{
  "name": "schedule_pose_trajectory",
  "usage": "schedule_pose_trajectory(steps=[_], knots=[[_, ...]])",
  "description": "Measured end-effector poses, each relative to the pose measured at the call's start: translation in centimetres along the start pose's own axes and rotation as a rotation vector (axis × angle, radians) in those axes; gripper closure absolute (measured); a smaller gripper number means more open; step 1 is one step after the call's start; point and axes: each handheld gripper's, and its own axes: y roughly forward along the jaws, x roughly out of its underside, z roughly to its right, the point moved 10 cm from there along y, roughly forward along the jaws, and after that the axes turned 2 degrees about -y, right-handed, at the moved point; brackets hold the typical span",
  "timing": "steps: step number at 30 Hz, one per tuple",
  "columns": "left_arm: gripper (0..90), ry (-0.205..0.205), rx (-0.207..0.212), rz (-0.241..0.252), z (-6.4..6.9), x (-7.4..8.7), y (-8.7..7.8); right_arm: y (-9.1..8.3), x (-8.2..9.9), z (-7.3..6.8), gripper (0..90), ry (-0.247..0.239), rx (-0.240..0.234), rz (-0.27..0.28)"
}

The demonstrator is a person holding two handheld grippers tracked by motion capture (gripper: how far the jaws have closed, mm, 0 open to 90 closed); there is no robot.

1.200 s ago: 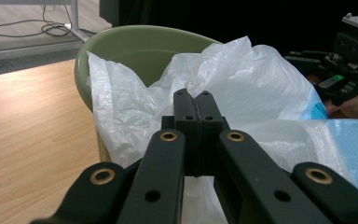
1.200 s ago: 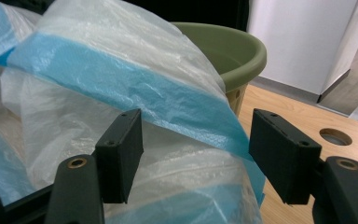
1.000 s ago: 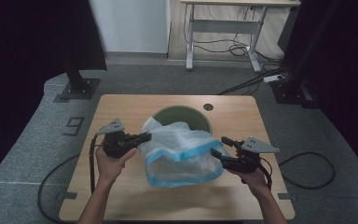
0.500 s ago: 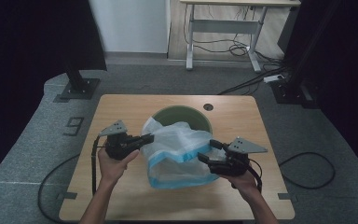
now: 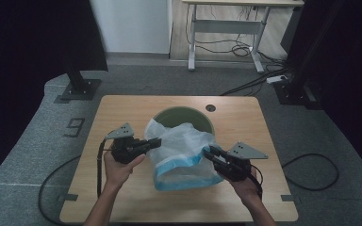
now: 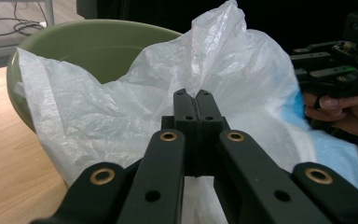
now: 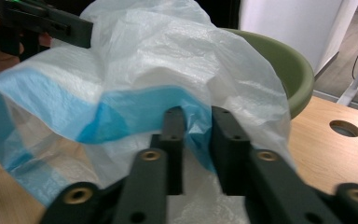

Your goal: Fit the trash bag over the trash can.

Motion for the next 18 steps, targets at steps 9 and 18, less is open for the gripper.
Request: schedule_pose_trajectory(steps=[9,18], knots=[[90.0,0.012,-0.018,0.006,-0.2,-0.5,-0.1,-1.0,-1.6,-0.1,84.8,-0.027,-0.005,0.038],[90.0,0.032,-0.046,0.016,-0.6,-1.3,-0.3,-1.7,-3.4,0.6,88.2,-0.037,-0.012,0.062]])
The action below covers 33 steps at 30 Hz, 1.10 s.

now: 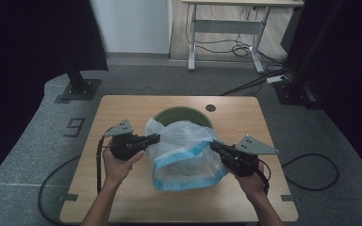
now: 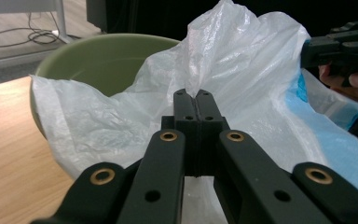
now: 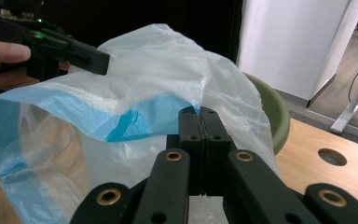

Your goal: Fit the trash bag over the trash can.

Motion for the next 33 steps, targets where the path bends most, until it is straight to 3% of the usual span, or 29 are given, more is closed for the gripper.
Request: schedule_pose_trajectory(steps=[8,19,27,33], knots=[[90.0,-0.009,-0.014,0.011,-1.0,-0.9,0.0,0.8,-1.6,1.2,88.4,-0.01,-0.013,0.005],[90.0,-0.023,-0.057,0.006,-3.5,-2.4,0.6,3.5,-2.5,3.0,88.4,-0.032,0.008,-0.013],[90.0,-0.023,-0.081,-0.013,-4.7,-2.3,1.2,5.1,-2.1,4.2,88.6,-0.045,0.031,-0.039],[90.0,-0.024,-0.109,-0.038,-5.9,-2.6,1.9,6.5,-2.9,5.3,88.6,-0.048,0.035,-0.036]])
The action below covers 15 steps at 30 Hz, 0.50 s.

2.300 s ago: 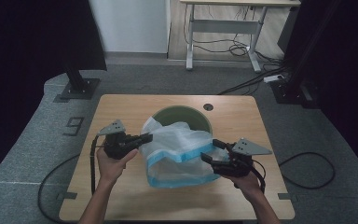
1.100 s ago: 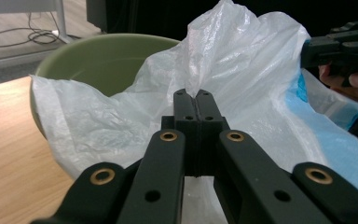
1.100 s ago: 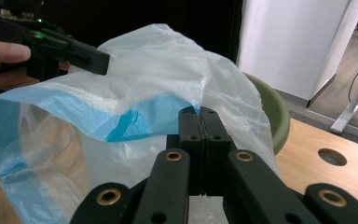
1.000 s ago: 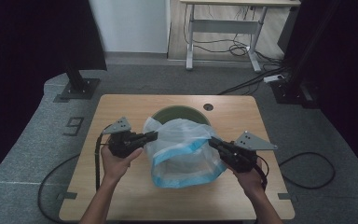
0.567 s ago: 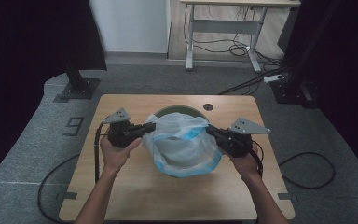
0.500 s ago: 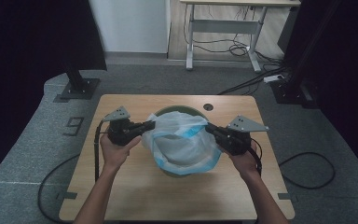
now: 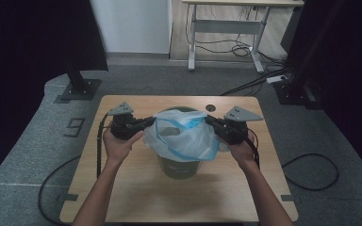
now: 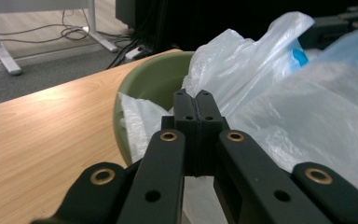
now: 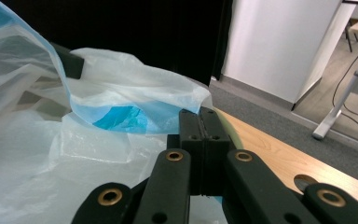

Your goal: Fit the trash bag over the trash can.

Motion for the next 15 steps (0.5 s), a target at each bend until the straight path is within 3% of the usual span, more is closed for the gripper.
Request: schedule_pose_trajectory(steps=[10,15], knots=[[90.0,-0.035,-0.042,-0.019,-2.9,-0.3,0.8,3.5,-0.5,1.3,88.5,-0.027,0.026,-0.047],[90.0,-0.033,-0.051,-0.019,-3.5,-0.1,1.0,4.1,0.0,1.3,88.4,-0.02,0.02,-0.041]])
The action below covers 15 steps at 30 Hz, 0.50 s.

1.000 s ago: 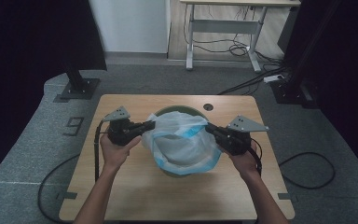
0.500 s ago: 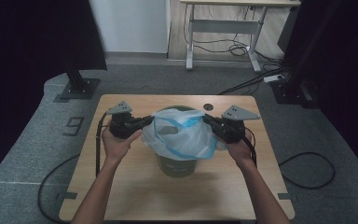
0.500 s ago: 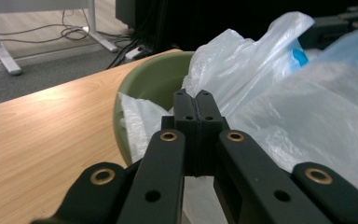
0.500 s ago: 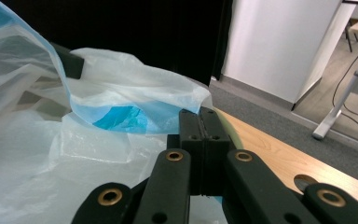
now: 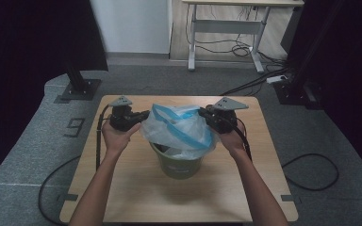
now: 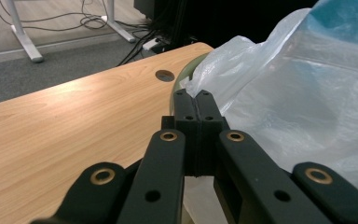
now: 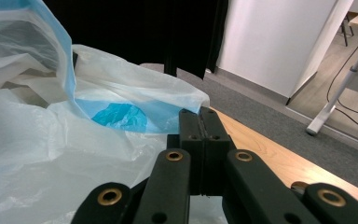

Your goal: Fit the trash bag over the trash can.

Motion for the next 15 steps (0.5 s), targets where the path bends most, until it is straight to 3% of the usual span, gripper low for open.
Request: schedule_pose_trajectory(steps=[2,4,6,9,13,15], knots=[[90.0,0.0,-0.003,0.002,0.0,0.0,0.0,-0.1,0.1,-0.1,85.9,0.002,-0.007,0.008],[90.0,0.002,-0.002,0.006,0.0,0.0,0.0,-0.6,-0.3,-0.1,72.0,0.012,-0.01,0.049],[90.0,0.003,-0.001,0.01,0.0,0.0,-0.1,-1.7,-0.8,0.2,66.8,0.049,0.0,0.095],[90.0,0.002,0.001,0.016,0.2,0.0,-0.3,-2.9,-0.6,0.4,63.6,0.055,0.009,0.092],[90.0,0.007,0.003,0.016,0.4,0.1,-0.5,-4.4,0.8,-0.5,59.7,0.055,-0.035,0.056],[90.0,0.01,0.005,0.017,0.5,0.1,-0.6,-5.3,1.1,-0.7,57.0,0.067,-0.038,0.065]])
